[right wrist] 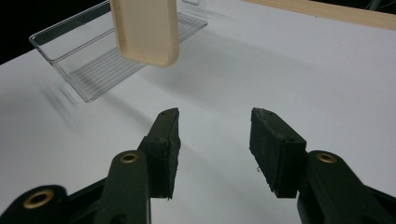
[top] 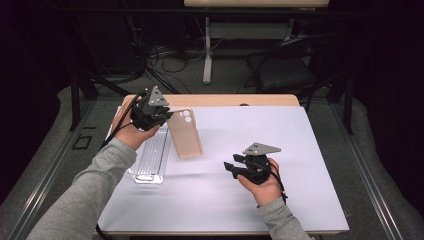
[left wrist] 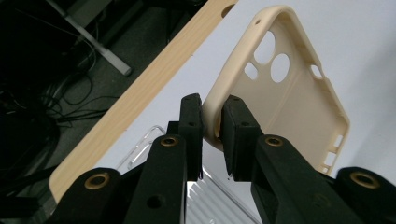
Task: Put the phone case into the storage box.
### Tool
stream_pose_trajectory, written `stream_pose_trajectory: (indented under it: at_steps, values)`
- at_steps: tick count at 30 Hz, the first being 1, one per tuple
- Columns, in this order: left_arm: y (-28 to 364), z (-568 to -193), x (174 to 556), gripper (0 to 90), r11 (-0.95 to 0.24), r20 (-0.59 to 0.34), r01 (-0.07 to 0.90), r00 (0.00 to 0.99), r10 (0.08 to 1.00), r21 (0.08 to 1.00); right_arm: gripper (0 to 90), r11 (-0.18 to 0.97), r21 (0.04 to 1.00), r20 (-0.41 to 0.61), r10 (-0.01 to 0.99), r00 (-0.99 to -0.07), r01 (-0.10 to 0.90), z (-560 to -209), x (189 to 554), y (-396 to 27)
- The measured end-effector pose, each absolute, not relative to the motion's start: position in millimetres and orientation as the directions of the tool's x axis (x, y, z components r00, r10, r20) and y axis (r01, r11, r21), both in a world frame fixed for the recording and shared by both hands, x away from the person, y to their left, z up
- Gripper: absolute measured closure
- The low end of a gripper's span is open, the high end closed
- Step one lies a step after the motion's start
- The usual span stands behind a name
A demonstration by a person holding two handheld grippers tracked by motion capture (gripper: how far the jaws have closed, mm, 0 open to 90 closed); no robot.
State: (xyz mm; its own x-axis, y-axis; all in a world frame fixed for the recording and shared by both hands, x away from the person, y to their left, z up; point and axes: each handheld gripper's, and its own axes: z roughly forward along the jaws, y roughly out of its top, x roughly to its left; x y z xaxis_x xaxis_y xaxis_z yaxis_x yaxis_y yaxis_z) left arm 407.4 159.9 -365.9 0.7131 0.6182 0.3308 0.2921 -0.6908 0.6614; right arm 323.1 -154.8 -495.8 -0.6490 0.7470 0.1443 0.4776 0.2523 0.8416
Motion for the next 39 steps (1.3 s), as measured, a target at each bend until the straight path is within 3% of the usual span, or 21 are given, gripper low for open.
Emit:
stream_pose_trajectory:
  at_steps: [21,39]
  values:
    - [178,-361,425,79.7,-0.730,0.434,0.215,0.684,0.587,0.648,45.9,0.277,0.858,0.084,0.756,-0.649,0.433,-504,320,-162]
    - [191,-359,435,79.7,-0.734,0.472,0.198,0.652,0.593,0.650,29.9,0.249,0.857,0.092,0.786,-0.611,0.451,-507,323,-167]
